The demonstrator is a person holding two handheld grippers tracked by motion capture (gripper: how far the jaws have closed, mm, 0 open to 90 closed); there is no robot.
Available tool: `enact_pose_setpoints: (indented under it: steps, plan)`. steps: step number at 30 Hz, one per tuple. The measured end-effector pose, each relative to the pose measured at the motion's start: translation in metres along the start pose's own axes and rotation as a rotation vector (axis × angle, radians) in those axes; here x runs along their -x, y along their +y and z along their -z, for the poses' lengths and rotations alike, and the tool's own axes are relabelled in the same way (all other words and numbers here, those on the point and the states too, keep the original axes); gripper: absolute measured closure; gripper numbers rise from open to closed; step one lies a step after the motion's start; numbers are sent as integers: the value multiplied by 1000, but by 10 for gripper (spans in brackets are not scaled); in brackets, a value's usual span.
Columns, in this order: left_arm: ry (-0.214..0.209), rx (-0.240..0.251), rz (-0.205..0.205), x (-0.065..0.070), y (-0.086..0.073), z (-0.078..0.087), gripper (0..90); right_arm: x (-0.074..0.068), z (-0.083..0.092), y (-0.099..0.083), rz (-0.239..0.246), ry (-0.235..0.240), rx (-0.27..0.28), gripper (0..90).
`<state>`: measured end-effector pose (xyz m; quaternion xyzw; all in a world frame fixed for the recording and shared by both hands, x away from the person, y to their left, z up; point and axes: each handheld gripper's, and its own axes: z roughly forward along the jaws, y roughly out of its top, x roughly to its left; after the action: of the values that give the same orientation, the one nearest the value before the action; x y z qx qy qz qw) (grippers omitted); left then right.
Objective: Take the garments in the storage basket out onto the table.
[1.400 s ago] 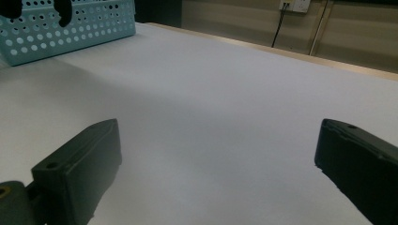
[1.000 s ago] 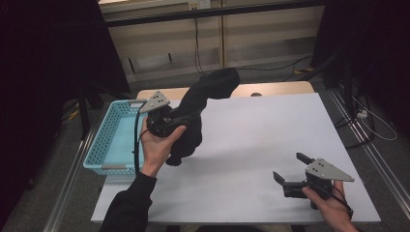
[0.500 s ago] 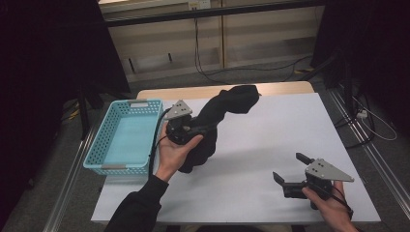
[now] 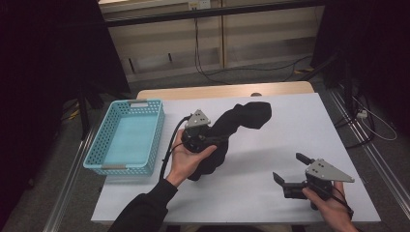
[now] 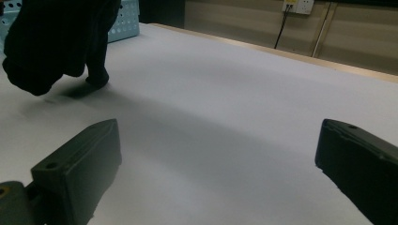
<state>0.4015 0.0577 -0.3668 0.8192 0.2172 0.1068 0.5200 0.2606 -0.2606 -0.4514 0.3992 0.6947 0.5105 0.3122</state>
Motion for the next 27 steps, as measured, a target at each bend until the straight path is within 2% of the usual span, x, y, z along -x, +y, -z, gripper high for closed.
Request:
enact_pose_setpoints:
  steps: [5,6,10,17,22,27]
  plan:
    - [-18,-18,-3,6,-6,-8,652,0,0,0,1,1,-1,5]
    - [-27,-35,-14,8,-8,-13,652,0,0,0,1,1,0,5]
    - [-47,-72,-12,13,-14,-23,651,0,0,0,0,1,0,5]
    - [-60,-122,-10,16,-23,-36,648,0,0,0,2,3,0,5]
    - [-69,-170,6,20,-29,-44,641,0,0,0,0,2,-1,5]
    - [-82,-190,-9,26,-32,-50,641,0,0,0,0,3,-1,5]
